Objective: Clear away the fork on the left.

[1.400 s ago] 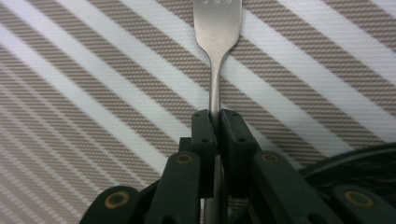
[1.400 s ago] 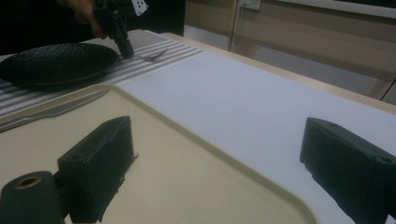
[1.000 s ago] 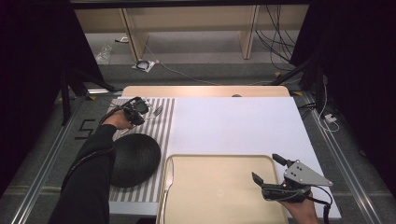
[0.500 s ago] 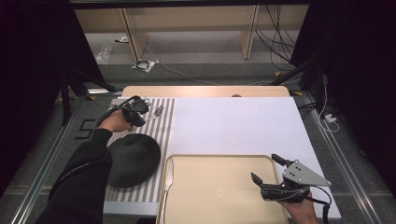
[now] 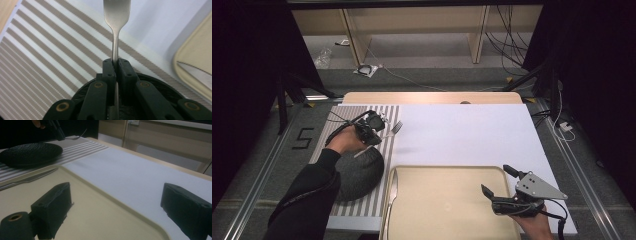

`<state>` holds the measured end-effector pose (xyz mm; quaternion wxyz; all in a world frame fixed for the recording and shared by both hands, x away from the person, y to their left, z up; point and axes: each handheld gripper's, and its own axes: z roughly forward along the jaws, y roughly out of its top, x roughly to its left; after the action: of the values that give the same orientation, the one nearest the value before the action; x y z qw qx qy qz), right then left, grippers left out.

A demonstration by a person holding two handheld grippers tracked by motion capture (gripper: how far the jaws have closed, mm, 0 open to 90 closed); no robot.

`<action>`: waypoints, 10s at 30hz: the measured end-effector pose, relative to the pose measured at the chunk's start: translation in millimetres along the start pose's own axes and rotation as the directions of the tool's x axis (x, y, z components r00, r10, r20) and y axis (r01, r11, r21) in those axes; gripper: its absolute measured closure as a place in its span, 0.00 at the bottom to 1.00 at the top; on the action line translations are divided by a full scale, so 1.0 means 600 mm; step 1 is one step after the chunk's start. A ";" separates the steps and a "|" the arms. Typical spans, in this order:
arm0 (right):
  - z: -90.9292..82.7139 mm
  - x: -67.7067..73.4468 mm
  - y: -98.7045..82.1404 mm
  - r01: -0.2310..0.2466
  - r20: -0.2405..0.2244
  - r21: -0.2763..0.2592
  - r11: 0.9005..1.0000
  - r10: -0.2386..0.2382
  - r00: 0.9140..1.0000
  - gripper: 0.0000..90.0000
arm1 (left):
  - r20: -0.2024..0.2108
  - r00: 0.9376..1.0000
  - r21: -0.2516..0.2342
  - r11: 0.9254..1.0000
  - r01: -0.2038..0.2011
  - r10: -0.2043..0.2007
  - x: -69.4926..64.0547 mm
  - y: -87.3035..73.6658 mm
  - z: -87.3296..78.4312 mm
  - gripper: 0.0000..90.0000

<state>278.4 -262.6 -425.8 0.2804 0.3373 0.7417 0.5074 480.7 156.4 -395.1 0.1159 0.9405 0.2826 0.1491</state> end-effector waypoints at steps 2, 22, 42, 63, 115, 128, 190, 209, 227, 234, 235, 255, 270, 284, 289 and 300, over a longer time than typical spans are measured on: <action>-0.001 0.000 0.000 0.002 0.002 0.009 1.000 -0.002 1.000 0.12 | 0.009 1.000 -0.002 1.000 0.001 -0.001 -0.009 0.000 -0.001 0.93; -0.002 0.000 0.000 -0.001 0.004 0.010 1.000 0.001 1.000 0.12 | 0.085 0.996 -0.113 0.994 0.003 0.006 -0.103 -0.033 -0.037 0.93; -0.003 0.005 0.002 0.008 -0.005 0.004 1.000 -0.008 1.000 0.12 | 0.130 0.989 -0.110 0.993 -0.050 0.064 -0.193 -0.031 -0.053 0.93; -0.002 0.007 0.002 0.012 -0.003 0.001 1.000 -0.012 1.000 0.12 | 0.192 0.974 -0.095 0.990 -0.103 0.120 -0.276 -0.024 -0.055 0.93; -0.001 0.009 0.002 0.016 -0.008 0.001 1.000 -0.016 1.000 0.12 | 0.333 0.921 0.000 0.977 -0.213 0.201 -0.392 -0.023 -0.015 0.93; -0.001 0.010 0.002 0.020 -0.008 0.002 1.000 -0.020 1.000 0.12 | 0.357 0.915 0.010 0.979 -0.204 0.187 -0.397 -0.026 0.002 0.93; -0.001 0.012 0.002 0.026 -0.013 0.007 1.000 -0.026 1.000 0.13 | 0.281 0.942 -0.131 0.980 -0.152 0.184 -0.379 -0.038 0.020 0.99; -0.001 0.012 0.002 0.026 -0.012 0.007 1.000 -0.026 1.000 0.13 | 0.259 0.955 -0.138 0.984 -0.109 0.142 -0.349 -0.050 0.024 0.99; -0.001 0.012 0.002 0.025 -0.013 0.007 1.000 -0.025 1.000 0.13 | 0.235 0.968 -0.135 0.989 -0.058 0.089 -0.317 -0.068 0.027 0.99; -0.001 0.012 0.002 0.027 -0.013 0.008 1.000 -0.027 1.000 0.13 | 0.230 0.971 -0.131 0.991 -0.041 0.070 -0.306 -0.075 0.028 0.99; -0.001 0.012 0.002 0.026 -0.013 0.008 1.000 -0.026 1.000 0.13 | 0.228 0.971 -0.128 0.991 -0.042 0.071 -0.304 -0.076 0.028 0.99; -0.001 0.013 0.002 0.030 -0.013 0.010 1.000 -0.030 0.999 0.13 | 0.224 0.974 -0.119 0.993 -0.006 0.033 -0.287 -0.088 0.028 0.99; -0.001 0.013 0.002 0.031 -0.014 0.010 0.999 -0.031 0.999 0.13 | 0.226 0.974 -0.170 0.985 0.031 0.008 -0.288 -0.084 0.000 0.66; 0.000 0.013 0.002 0.031 -0.013 0.010 0.999 -0.030 0.999 0.13 | 0.194 0.976 -0.244 0.959 0.142 -0.095 -0.271 -0.086 -0.022 0.32; 0.000 0.013 0.002 0.029 -0.014 0.009 1.000 -0.029 0.999 0.13 | 0.189 0.972 -0.283 0.940 0.189 -0.138 -0.261 -0.090 -0.029 0.29; 0.000 0.013 0.002 0.029 -0.014 0.009 1.000 -0.029 0.999 0.13 | 0.173 0.960 -0.336 0.903 0.269 -0.222 -0.238 -0.104 -0.040 0.26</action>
<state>273.8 -256.3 -425.1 0.2810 0.3243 0.7506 0.5024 327.7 130.0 -422.2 0.3203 0.8684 0.3591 0.1198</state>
